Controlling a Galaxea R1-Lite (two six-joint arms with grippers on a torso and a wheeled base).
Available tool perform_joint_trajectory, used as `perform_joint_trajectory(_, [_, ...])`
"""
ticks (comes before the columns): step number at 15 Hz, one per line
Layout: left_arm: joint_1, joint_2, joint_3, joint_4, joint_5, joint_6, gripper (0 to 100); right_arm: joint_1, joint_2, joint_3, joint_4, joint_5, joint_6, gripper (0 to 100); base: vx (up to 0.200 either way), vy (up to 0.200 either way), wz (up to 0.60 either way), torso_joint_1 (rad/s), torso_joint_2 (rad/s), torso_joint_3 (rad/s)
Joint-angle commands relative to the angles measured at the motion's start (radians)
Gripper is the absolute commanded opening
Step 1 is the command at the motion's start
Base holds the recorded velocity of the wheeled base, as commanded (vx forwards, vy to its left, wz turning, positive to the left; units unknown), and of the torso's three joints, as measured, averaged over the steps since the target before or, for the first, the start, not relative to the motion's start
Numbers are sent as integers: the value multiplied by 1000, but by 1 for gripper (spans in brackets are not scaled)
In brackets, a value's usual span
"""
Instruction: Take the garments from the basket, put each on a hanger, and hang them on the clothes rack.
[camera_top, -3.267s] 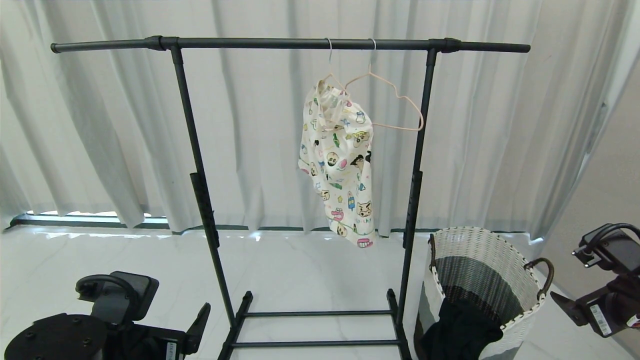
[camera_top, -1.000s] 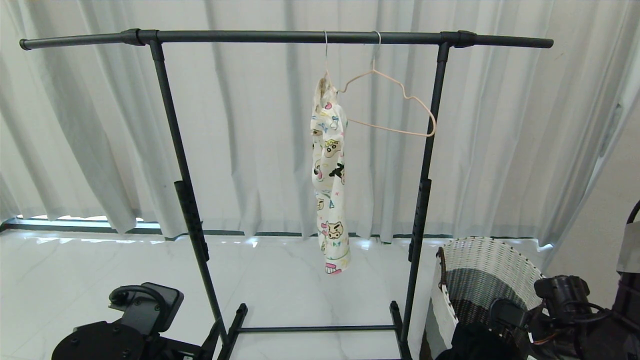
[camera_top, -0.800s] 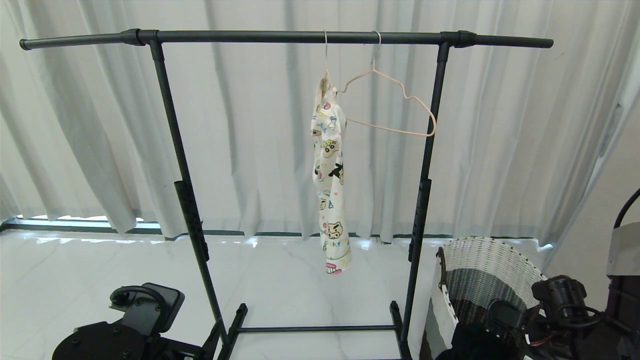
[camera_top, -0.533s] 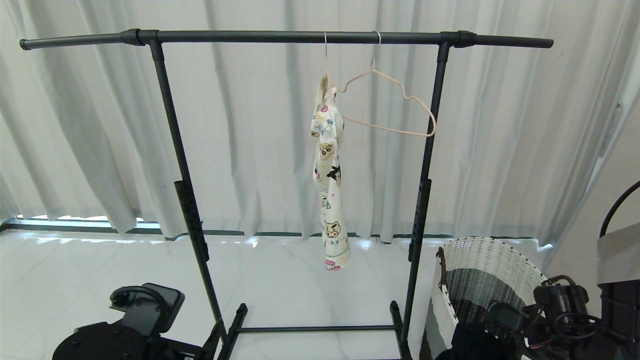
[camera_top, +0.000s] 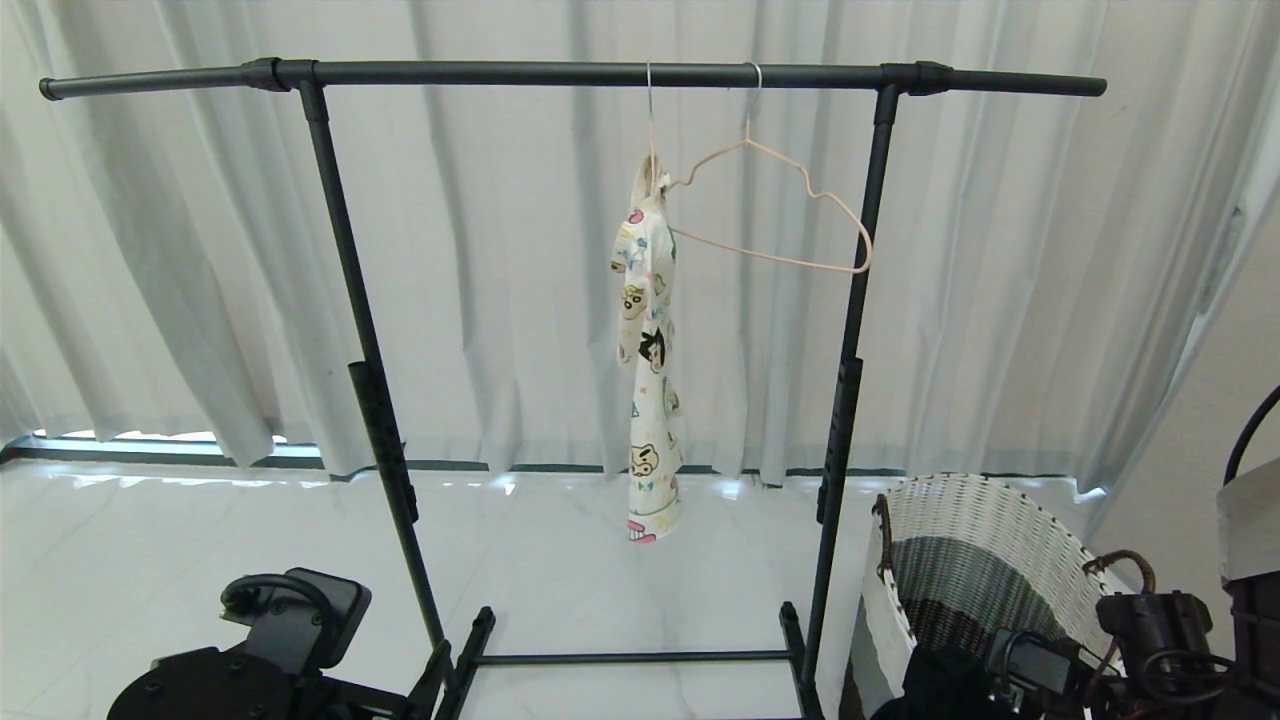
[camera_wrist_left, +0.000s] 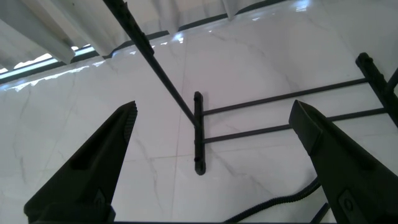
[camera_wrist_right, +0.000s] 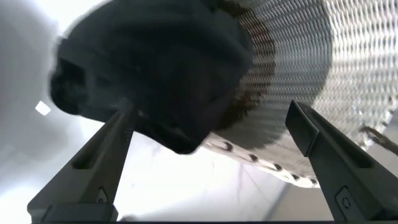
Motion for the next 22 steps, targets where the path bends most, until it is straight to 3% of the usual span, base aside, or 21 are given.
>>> perform_joint_trajectory(1, [0,0,0,-2,1,-1,100,-2,-5,2,0,9,-2,100,0,0,0,0,0,0])
perform_joint_trajectory(6, [0,-2,0,0,2,-1,100,-21,59,-55,0,-17,3,100,0,0,0,0,0,0])
perform_joint_trajectory(12, [0,-2,0,0,2,-1,100,-26,78,-52,0,-40,6,100,0,0,0,0,0,0])
perform_joint_trajectory(13, [0,-2,0,0,2,-1,100,-26,79,-52,0,-38,6,0,0,0,0,0,0,0])
perform_joint_trajectory(19, [0,0,0,0,2,-1,100,-27,71,-49,-11,-27,8,0,0,0,0,0,0,0])
perform_joint_trajectory(22, [-2,0,0,0,2,-1,100,-21,-25,14,-30,-9,12,0,0,0,0,0,0,0])
